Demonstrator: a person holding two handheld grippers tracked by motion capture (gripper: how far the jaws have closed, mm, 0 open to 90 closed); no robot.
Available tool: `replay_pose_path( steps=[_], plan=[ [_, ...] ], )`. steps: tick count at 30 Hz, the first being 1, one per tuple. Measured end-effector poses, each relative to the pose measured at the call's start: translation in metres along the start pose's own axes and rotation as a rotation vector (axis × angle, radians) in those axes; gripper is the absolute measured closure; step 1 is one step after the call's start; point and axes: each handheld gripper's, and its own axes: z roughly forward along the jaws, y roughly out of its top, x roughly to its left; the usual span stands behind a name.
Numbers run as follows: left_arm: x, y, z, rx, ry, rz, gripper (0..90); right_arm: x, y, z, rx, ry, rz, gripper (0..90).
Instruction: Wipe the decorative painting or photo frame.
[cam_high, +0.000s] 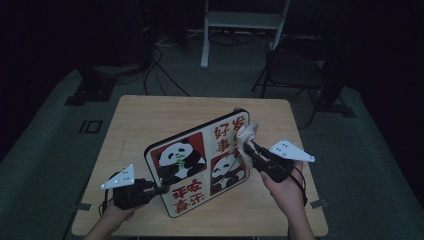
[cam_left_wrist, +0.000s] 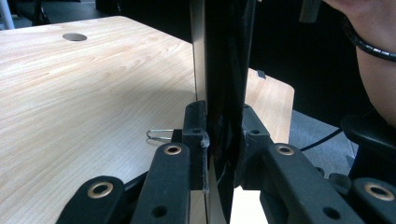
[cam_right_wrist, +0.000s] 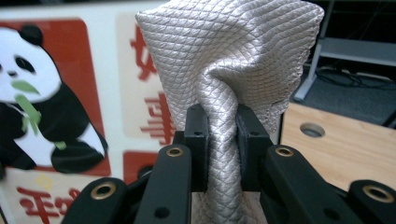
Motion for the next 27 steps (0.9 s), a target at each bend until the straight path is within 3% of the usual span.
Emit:
replay_pose_path(
  steps=[16, 27],
  plan=[
    [0.000, 0.000, 0.000, 0.002, 0.003, 0.002, 78.4, 0.019, 0.046, 0.019, -0.071, 0.024, -0.055, 77.7],
    [0.001, 0.000, 0.000, 0.001, -0.003, 0.009, 78.4, 0.017, 0.048, 0.042, -0.034, -0.007, -0.071, 77.6]
  ],
)
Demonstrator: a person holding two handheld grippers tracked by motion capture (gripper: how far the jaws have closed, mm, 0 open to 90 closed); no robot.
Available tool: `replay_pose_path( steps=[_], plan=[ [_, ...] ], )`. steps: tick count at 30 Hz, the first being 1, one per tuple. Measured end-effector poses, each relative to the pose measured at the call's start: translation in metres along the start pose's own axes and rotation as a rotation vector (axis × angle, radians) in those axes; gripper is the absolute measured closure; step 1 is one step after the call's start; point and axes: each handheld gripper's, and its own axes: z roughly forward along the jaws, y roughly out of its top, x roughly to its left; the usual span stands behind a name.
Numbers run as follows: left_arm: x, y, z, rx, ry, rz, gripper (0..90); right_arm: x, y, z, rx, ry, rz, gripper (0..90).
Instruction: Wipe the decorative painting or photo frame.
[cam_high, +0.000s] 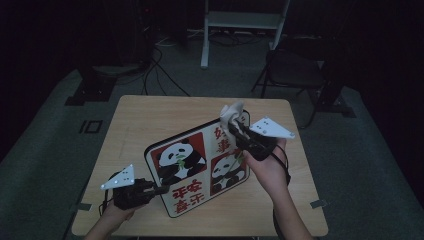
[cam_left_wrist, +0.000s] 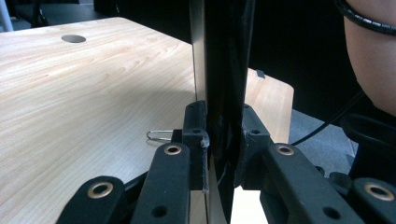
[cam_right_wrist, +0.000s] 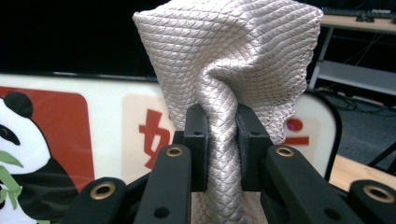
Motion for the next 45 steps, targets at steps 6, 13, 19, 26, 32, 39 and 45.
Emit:
replay_pose_path(
  steps=[6, 13, 19, 26, 32, 39, 45],
  plan=[
    [0.000, 0.000, 0.000, 0.000, 0.001, 0.003, 78.1, -0.001, -0.010, 0.004, 0.015, -0.009, 0.003, 77.6],
    [0.000, 0.000, -0.001, 0.002, 0.000, 0.001, 78.0, -0.001, -0.024, 0.004, 0.045, -0.007, 0.008, 77.5],
    [-0.001, 0.000, 0.000, 0.004, 0.004, 0.004, 77.9, 0.000, -0.036, 0.005, 0.070, -0.005, 0.010, 77.5],
    [-0.001, 0.000, 0.000, 0.003, 0.004, 0.002, 77.8, 0.001, -0.049, 0.005, 0.100, 0.000, 0.017, 77.5],
    [-0.001, 0.000, 0.000, 0.004, 0.001, 0.000, 77.8, 0.001, -0.063, 0.006, 0.124, 0.006, 0.027, 77.6],
    [-0.002, 0.000, 0.000, 0.004, 0.005, 0.001, 77.7, 0.004, -0.079, 0.006, 0.165, 0.006, 0.023, 77.7],
    [-0.002, 0.000, 0.000, 0.005, 0.004, 0.003, 77.7, 0.005, -0.096, 0.006, 0.209, 0.009, 0.023, 77.7]
  ],
)
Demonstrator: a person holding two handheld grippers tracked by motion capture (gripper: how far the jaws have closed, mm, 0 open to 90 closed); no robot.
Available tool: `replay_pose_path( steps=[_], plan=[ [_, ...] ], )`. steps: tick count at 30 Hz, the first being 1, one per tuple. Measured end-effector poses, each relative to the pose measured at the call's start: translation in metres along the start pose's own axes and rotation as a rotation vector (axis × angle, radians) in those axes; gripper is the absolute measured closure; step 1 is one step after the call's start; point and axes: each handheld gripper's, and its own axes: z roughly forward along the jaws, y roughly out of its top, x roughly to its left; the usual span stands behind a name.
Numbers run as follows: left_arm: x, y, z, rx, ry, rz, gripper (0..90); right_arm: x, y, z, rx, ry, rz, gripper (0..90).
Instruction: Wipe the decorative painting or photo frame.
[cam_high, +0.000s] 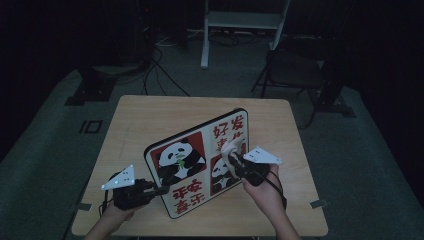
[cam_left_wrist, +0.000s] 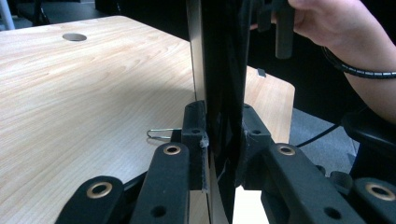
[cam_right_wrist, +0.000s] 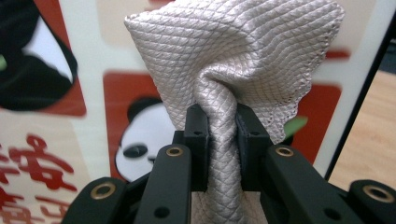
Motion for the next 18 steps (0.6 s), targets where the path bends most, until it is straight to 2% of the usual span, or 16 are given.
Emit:
replay_pose_path(
  steps=[18],
  plan=[
    [0.000, 0.000, 0.000, -0.001, -0.005, -0.007, 77.7, -0.003, -0.045, 0.011, 0.114, 0.007, 0.034, 77.7]
  ],
)
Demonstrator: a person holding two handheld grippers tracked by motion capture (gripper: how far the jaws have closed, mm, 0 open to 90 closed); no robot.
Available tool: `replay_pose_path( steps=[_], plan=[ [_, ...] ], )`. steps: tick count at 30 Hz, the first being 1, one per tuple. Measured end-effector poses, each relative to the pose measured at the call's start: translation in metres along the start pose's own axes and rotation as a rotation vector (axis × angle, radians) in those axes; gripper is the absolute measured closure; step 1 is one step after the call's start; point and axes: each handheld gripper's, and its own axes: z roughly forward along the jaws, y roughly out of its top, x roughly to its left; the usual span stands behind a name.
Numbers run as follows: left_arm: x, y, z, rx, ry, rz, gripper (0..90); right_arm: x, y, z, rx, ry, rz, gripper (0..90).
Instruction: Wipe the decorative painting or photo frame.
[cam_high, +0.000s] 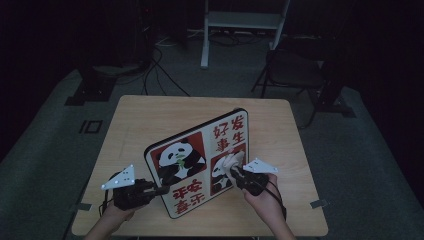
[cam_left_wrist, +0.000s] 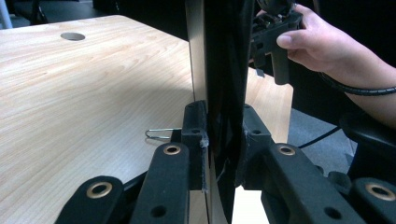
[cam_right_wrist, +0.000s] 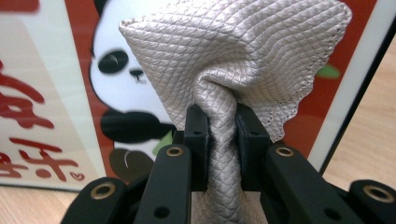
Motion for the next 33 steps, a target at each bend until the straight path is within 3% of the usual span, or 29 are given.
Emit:
replay_pose_path(
  steps=[11, 33],
  plan=[
    [0.000, 0.000, 0.000, 0.002, -0.002, -0.002, 77.7, -0.001, -0.020, 0.009, 0.068, 0.001, 0.009, 77.6],
    [0.000, 0.000, 0.000, 0.000, 0.001, -0.005, 77.6, -0.002, -0.038, 0.019, 0.133, 0.005, 0.021, 77.5]
  ],
)
